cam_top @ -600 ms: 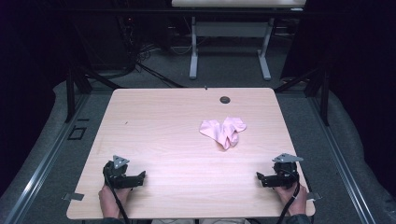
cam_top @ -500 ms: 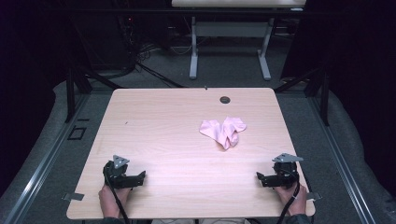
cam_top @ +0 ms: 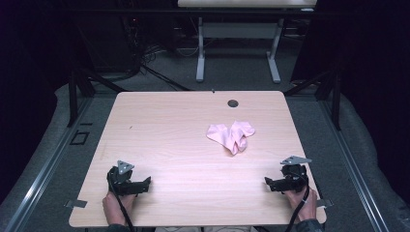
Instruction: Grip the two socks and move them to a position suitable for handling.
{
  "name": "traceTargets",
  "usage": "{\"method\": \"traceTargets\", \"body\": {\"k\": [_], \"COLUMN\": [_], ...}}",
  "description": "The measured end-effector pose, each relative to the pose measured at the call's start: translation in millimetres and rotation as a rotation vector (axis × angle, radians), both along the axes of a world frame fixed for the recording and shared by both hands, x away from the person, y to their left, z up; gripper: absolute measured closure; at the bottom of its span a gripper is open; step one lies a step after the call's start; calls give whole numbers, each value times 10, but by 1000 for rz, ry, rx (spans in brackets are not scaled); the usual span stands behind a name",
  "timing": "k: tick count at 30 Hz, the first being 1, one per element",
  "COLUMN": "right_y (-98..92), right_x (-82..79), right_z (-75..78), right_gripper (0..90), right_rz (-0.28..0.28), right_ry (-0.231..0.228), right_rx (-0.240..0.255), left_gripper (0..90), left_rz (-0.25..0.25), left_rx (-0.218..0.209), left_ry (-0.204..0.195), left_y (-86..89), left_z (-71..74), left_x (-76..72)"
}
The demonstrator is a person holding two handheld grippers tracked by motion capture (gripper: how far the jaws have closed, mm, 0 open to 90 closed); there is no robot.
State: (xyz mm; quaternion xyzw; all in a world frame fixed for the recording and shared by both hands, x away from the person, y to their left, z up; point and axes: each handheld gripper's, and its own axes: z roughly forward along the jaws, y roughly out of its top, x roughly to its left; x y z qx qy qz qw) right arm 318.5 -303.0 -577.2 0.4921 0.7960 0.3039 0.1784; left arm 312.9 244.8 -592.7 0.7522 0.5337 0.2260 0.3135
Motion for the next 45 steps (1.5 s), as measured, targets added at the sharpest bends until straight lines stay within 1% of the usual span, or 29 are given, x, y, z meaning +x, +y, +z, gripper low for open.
{"method": "traceTargets", "body": {"k": [1,2,5,6,9,10,11,12,14,15,16,17,19,21,22,24,27,30,31,34,35,37,38,39,40,41,42,43,45], "right_y": [0,47,116,116,195,239,316,350,430,430,513,513,575,617,660,675,767,798,815,822,815,805,805,803,802,802,799,791,787], "right_x": [0,21,71,71,131,160,204,218,261,261,314,314,372,446,525,557,733,804,893,955,1040,1114,1114,1185,1229,1229,1319,1364,1400], "right_z": [0,69,174,174,248,282,342,365,432,432,513,513,570,615,653,664,694,698,702,698,683,669,669,651,640,640,620,616,613], "right_gripper": [0,0,0,0,0,0,0,0,0,0,0,0,0,0,0,0,0,0,0,6,12,19,19,37,37,37,63,71,86], "right_rz": [0,16,54,54,80,93,123,127,155,155,182,182,195,202,211,215,228,227,225,218,211,204,204,194,191,191,188,182,179], "right_ry": [0,9,24,24,37,43,52,51,53,53,59,59,54,53,64,64,76,82,90,88,102,111,111,111,124,124,132,132,137], "right_rx": [0,1,9,9,15,10,10,5,18,18,20,20,31,38,46,45,56,58,60,61,67,68,68,67,67,67,68,65,74], "left_gripper": [2,2,2,2,2,2,2,2,2,2,2,2,2,2,2,2,2,2,2,2,2,3,3,3,3,3,3,3,3], "left_rz": [1,1,0,-2,-2,-2,-2,-2,-3,-3,-3,-3,-3,-3,-3,-3,-3,-3,-3,-3,-4,-4,-4,-4,-4,-4,-4,-4,-4], "left_rx": [1,0,-1,-1,-1,-1,-1,-1,-1,-1,-1,-1,-1,-1,-2,-2,-2,-2,-2,-2,-2,-3,-3,-3,-3,-3,-2,-2,-2], "left_ry": [-1,0,1,1,2,2,2,2,2,2,2,2,2,2,2,2,2,2,2,3,3,2,2,3,3,3,2,3,2], "left_y": [-1,-2,-1,0,0,0,0,0,0,0,0,0,0,0,0,0,0,0,0,0,0,0,0,0,0,0,0,1,1], "left_z": [0,0,0,0,0,0,0,0,0,0,0,0,0,0,0,0,0,0,0,0,0,0,0,-1,0,0,0,0,0], "left_x": [-1,-2,0,0,0,0,0,0,0,0,0,0,0,0,0,1,1,1,1,1,1,2,2,2,2,2,2,2,2]}}
